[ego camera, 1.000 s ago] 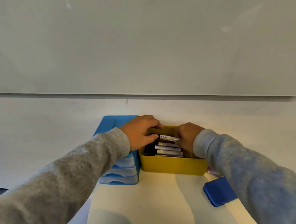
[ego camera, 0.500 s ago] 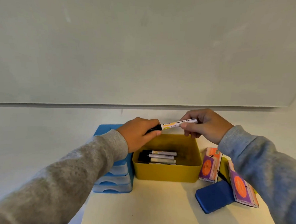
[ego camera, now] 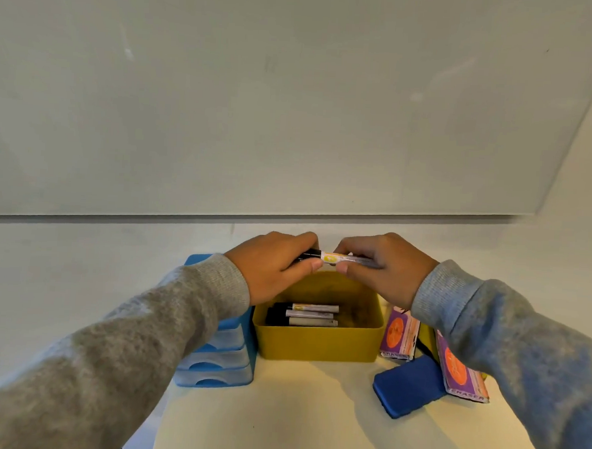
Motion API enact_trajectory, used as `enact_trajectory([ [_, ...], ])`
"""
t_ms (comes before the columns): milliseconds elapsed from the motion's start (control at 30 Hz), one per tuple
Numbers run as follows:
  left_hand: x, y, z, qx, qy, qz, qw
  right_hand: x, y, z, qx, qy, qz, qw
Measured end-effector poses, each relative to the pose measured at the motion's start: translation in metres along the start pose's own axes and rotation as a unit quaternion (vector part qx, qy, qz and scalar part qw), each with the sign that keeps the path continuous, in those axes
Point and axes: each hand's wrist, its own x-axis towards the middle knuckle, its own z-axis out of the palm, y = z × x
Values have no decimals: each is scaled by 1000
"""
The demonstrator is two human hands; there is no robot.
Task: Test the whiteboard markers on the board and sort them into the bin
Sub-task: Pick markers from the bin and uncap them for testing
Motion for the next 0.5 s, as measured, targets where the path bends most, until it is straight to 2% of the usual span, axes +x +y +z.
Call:
enact_trajectory([
  [167,-2,10,-8,50,-22,29,998,-6,-7,-6,-87,28,-47,995],
  [333,-4,18,-15,109,-59,40,991,-12,-5,-8,-208,51,-113,970],
  [500,-7,20,-21,148,-54,59,986,-13,5,3,-240,122,-176,947],
])
